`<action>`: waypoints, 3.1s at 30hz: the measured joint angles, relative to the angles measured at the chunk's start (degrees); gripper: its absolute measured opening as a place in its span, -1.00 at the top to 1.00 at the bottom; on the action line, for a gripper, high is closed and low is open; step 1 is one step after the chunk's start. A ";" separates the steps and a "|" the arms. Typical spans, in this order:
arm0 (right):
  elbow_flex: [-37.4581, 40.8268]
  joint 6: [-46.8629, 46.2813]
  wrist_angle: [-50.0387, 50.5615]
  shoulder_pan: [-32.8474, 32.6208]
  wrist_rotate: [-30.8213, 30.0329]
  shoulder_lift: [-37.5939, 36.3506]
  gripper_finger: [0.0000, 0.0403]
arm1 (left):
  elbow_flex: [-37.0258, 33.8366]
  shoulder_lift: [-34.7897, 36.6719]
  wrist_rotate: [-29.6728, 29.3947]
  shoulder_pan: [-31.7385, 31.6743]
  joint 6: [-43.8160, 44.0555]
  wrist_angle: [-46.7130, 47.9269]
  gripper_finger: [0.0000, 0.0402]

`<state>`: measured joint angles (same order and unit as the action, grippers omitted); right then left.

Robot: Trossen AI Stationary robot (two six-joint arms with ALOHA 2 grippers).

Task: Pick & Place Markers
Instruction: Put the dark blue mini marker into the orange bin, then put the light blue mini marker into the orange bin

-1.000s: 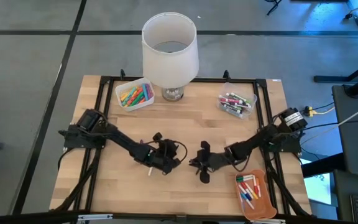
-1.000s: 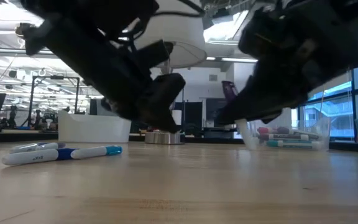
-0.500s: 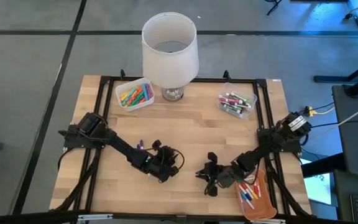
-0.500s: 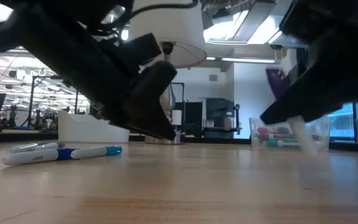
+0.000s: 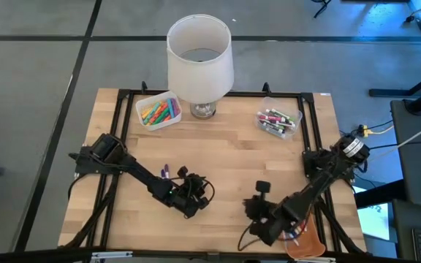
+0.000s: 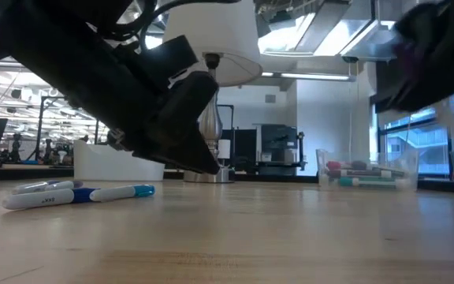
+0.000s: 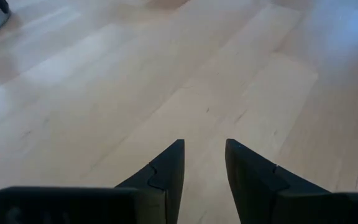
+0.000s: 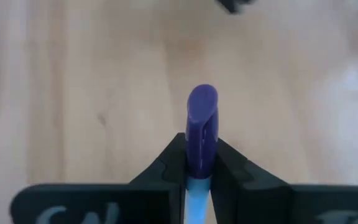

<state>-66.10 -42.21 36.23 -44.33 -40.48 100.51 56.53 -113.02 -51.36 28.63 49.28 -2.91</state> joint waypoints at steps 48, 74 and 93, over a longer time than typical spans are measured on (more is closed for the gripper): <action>-8.62 -47.53 38.23 -23.52 2.74 -0.20 0.12 | 0.02 8.14 13.71 -0.64 17.69 21.91 0.44; -8.57 -44.25 37.14 -22.22 -2.14 -0.20 0.14 | 0.17 3.35 12.53 -0.49 18.71 28.67 0.37; 3.11 -27.38 3.89 -5.17 -21.41 -0.13 0.14 | -0.11 2.83 5.02 -0.09 -9.38 -16.35 0.74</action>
<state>-62.99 -69.59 40.11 -49.50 -61.88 100.38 56.42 -110.19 -46.34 28.54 39.90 -19.25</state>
